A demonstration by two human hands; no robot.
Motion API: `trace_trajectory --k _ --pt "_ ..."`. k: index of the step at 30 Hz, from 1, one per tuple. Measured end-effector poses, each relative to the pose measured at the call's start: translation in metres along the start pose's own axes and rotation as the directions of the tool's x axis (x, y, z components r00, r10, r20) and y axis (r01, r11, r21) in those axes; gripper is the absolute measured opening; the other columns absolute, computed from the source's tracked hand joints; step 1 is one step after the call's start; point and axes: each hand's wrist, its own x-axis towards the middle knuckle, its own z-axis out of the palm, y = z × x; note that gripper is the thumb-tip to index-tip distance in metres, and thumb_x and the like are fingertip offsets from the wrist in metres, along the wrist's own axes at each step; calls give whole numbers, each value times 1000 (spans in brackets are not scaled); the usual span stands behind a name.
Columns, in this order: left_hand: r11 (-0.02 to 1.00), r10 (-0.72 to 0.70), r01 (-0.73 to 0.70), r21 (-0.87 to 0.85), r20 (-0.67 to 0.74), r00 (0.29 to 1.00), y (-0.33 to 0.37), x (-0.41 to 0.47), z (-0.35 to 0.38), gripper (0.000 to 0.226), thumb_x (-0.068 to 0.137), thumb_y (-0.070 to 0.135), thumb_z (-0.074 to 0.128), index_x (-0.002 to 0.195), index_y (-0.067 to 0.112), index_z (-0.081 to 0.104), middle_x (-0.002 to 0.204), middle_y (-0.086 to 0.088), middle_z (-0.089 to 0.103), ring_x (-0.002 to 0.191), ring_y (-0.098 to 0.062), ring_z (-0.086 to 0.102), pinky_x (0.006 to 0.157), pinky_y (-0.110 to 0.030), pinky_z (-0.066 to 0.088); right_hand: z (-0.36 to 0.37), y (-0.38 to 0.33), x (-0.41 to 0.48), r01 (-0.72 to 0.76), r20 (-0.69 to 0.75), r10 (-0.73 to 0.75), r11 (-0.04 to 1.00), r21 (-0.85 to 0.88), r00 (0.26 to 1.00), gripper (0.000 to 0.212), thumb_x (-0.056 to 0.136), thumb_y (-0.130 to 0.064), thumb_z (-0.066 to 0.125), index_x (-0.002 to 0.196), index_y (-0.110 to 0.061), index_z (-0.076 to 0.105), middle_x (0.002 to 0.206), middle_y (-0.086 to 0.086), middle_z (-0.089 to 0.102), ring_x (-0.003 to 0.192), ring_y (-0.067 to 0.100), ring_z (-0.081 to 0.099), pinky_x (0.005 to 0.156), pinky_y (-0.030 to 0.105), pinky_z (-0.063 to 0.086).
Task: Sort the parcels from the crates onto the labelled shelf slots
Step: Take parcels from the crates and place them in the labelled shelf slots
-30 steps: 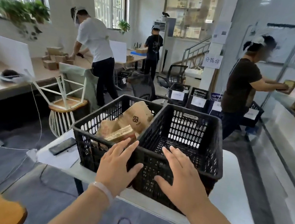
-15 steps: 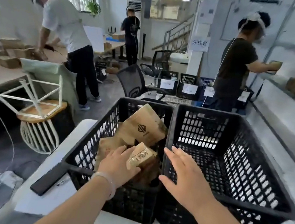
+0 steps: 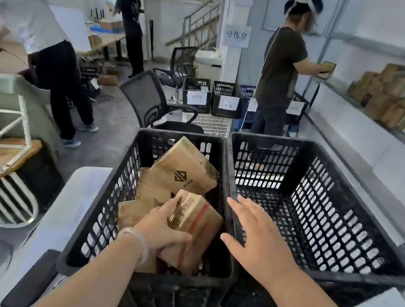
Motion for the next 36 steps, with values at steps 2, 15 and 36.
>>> trace_trajectory --k 2,15,36 --pt "952 -48 23 -304 -74 996 7 -7 -14 114 61 54 88 151 44 18 127 6 57 106 -13 63 84 -28 53 -3 -2 7 -20 -7 21 999 42 1000 70 89 -57 52 150 -41 20 156 -15 21 143 1 12 115 23 12" --pt "204 -4 -7 -979 -7 1000 59 -39 -16 49 81 37 70 124 16 65 118 -17 70 106 -32 69 77 -42 59 -25 -25 46 -259 201 168 502 825 965 72 82 -58 63 144 -50 27 123 -31 56 112 -6 56 97 26 48" --pt "694 369 -550 -466 -425 826 142 -9 17 62 91 27 67 123 72 39 132 18 57 116 2 59 88 -28 57 -71 16 18 -140 -203 374 712 688 905 78 86 -41 68 138 -66 16 128 -45 42 118 -19 41 91 12 42"
